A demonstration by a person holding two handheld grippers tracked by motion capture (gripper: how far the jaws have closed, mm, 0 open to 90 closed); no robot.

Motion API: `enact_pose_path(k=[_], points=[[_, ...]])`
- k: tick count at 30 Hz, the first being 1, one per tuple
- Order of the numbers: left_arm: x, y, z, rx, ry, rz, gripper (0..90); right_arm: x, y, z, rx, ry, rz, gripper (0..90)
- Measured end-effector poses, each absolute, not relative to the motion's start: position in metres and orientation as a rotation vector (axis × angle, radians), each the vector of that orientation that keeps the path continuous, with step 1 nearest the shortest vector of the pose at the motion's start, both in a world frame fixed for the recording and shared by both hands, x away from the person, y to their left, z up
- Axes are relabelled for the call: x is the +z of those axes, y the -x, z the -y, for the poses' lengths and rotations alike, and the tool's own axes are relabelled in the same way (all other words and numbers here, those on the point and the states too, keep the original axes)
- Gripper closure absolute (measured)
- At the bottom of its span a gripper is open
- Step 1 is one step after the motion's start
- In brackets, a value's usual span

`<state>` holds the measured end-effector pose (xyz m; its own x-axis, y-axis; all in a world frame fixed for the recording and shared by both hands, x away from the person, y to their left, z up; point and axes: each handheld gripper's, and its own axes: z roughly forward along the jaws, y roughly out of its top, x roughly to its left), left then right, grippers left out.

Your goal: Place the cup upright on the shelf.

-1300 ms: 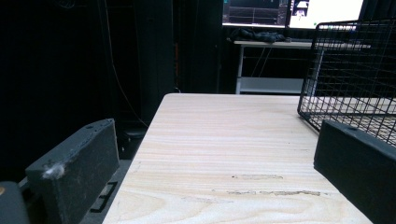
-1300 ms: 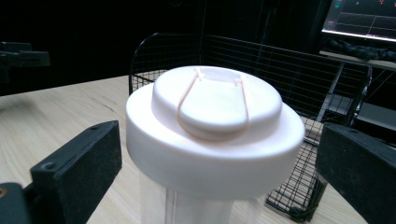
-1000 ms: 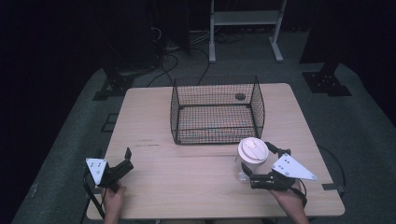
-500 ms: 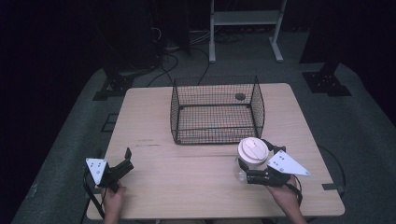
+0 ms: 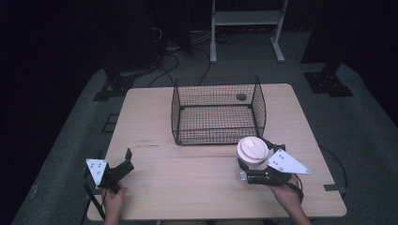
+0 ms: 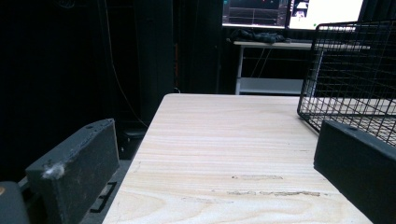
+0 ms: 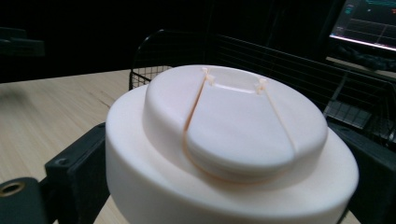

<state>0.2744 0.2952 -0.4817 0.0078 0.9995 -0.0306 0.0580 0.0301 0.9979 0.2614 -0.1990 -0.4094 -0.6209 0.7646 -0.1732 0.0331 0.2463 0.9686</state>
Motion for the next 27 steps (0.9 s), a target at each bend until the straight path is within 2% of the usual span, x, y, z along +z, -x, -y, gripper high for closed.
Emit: enact_pose_path(k=[27], points=[[-0.482, -0.275, -0.295, 1.150, -1.234, -1.260, 0.0, -0.339, -0.291, 0.174, 1.504, -0.610, -1.917, 4.2]])
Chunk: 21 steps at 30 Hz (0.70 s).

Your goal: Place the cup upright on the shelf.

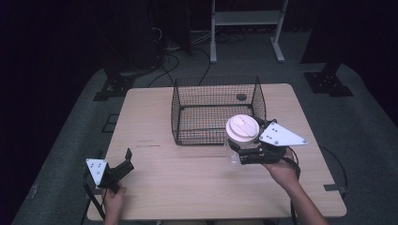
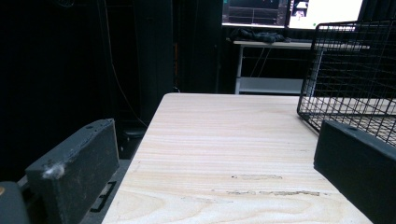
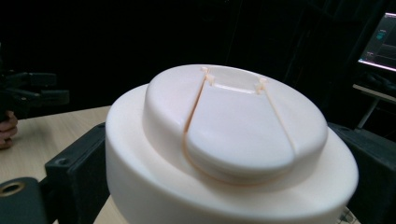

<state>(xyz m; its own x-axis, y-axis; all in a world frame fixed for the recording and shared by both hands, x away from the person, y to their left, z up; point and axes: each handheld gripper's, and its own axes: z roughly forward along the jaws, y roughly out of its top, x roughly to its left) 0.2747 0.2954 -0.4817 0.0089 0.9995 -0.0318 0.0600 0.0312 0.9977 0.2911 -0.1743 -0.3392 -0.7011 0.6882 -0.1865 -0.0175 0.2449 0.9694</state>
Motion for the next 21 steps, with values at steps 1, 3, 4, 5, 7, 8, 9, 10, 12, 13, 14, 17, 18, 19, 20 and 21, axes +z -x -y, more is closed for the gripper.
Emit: enact_pose_path(k=[1, 3, 4, 5, 7, 8, 9, 10, 12, 13, 14, 17, 18, 19, 20, 21], points=[[-0.482, -0.275, -0.295, 1.150, -1.234, -1.260, 0.0, -0.337, -0.291, 0.174, 1.508, -0.606, -1.917, 4.2], [-0.482, -0.275, -0.295, 1.149, -1.234, -1.260, 0.0, -0.335, -0.292, 0.173, 1.510, -0.602, -1.917, 4.2], [-0.482, -0.275, -0.295, 1.150, -1.233, -1.262, 0.0, -0.332, -0.293, 0.171, 1.510, -0.591, -1.916, 4.2], [-0.482, -0.275, -0.295, 1.150, -1.234, -1.261, 0.0, -0.330, -0.294, 0.170, 1.504, -0.584, -1.916, 4.2], [-0.482, -0.275, -0.295, 1.149, -1.232, -1.260, 0.0, -0.328, -0.294, 0.168, 1.499, -0.580, -1.917, 4.2], [-0.482, -0.275, -0.295, 1.149, -1.232, -1.262, 0.0, -0.326, -0.295, 0.167, 1.500, -0.576, -1.918, 4.2], [-0.482, -0.275, -0.295, 1.149, -1.232, -1.262, 0.0, -0.324, -0.297, 0.166, 1.500, -0.570, -1.919, 4.2], [-0.482, -0.275, -0.295, 1.149, -1.232, -1.261, 0.0, -0.322, -0.298, 0.165, 1.497, -0.566, -1.918, 4.2], [-0.482, -0.275, -0.295, 1.147, -1.231, -1.260, 0.0, -0.317, -0.301, 0.162, 1.494, -0.553, -1.916, 4.2], [-0.482, -0.275, -0.295, 1.147, -1.231, -1.260, 0.0, -0.317, -0.301, 0.162, 1.494, -0.553, -1.916, 4.2], [-0.482, -0.275, -0.296, 1.145, -1.231, -1.261, 0.0, -0.315, -0.302, 0.160, 1.494, -0.550, -1.912, 4.2], [-0.482, -0.275, -0.296, 1.141, -1.225, -1.265, 0.0, -0.306, -0.311, 0.157, 1.498, -0.543, -1.905, 4.2], [-0.482, -0.275, -0.297, 1.138, -1.222, -1.266, 0.0, -0.305, -0.312, 0.156, 1.499, -0.545, -1.908, 4.2], [-0.482, -0.275, -0.297, 1.138, -1.222, -1.266, 0.0, -0.303, -0.315, 0.155, 1.498, -0.545, -1.906, 4.2], [-0.482, -0.275, -0.297, 1.139, -1.224, -1.266, 0.0, -0.302, -0.317, 0.154, 1.496, -0.546, -1.906, 4.1], [-0.482, -0.275, -0.297, 1.139, -1.224, -1.266, 0.0, -0.302, -0.317, 0.154, 1.496, -0.546, -1.906, 4.1]])
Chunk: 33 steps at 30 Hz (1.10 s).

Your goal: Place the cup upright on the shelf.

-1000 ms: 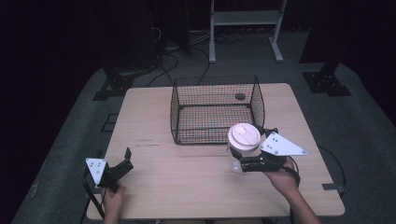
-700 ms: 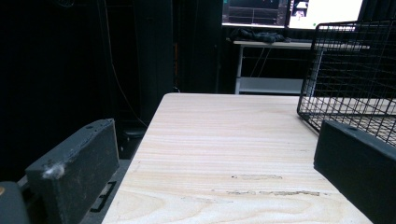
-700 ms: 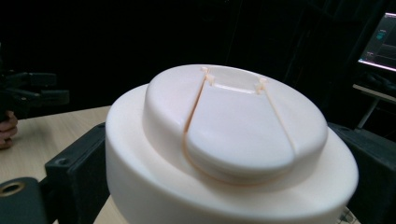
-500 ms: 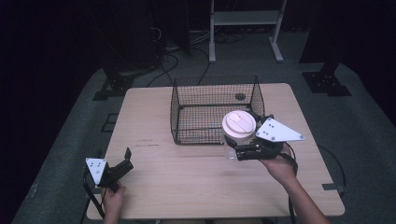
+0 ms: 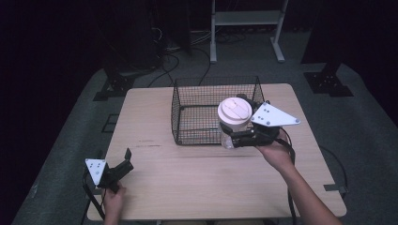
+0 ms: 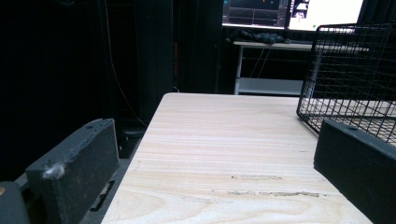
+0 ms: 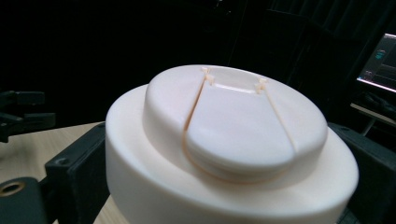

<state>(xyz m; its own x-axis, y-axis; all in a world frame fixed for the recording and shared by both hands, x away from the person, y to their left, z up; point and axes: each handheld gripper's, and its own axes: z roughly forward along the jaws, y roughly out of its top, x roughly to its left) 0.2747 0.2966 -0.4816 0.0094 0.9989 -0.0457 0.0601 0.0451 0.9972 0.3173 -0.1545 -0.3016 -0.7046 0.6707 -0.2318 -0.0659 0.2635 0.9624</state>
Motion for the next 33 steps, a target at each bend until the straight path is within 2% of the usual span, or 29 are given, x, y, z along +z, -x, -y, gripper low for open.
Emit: enact_pose_path(k=[15, 33], points=[[-0.482, -0.275, -0.297, 1.141, -1.224, -1.265, 0.0, -0.283, -0.349, 0.143, 1.480, -0.554, -1.863, 4.1], [-0.482, -0.275, -0.296, 1.140, -1.224, -1.261, 0.0, -0.286, -0.392, 0.123, 1.437, -0.555, -1.861, 4.1]])
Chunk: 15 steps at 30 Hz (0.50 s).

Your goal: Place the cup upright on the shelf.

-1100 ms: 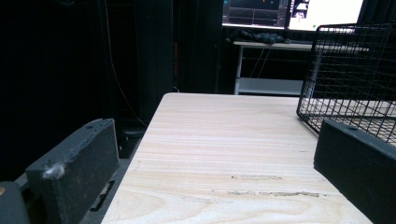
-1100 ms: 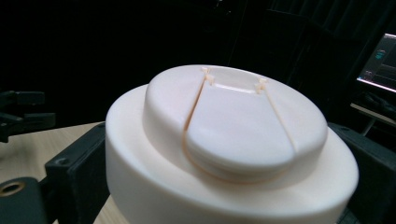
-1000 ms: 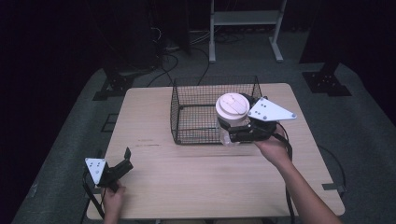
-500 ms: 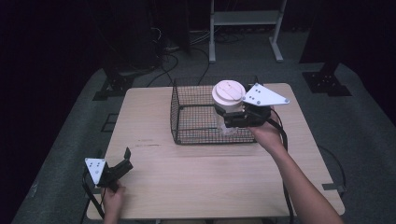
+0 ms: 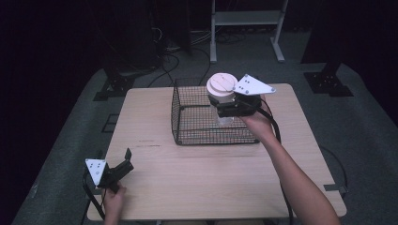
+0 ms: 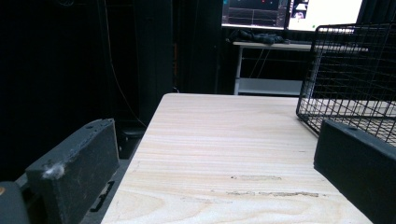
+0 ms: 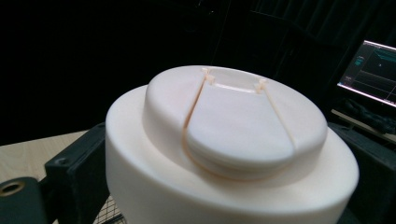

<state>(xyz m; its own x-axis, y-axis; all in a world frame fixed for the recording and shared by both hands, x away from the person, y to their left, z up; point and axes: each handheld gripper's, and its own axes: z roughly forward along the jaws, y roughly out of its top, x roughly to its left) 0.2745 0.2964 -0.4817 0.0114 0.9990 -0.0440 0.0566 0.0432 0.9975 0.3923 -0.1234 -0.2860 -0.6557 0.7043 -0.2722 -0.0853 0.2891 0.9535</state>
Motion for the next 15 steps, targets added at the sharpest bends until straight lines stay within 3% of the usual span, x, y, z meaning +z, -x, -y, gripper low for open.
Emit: enact_pose_path(k=[15], points=[[-0.482, -0.274, -0.298, 1.128, -1.210, -1.269, 0.0, -0.300, -0.430, 0.105, 1.418, -0.590, -1.879, 4.1]])
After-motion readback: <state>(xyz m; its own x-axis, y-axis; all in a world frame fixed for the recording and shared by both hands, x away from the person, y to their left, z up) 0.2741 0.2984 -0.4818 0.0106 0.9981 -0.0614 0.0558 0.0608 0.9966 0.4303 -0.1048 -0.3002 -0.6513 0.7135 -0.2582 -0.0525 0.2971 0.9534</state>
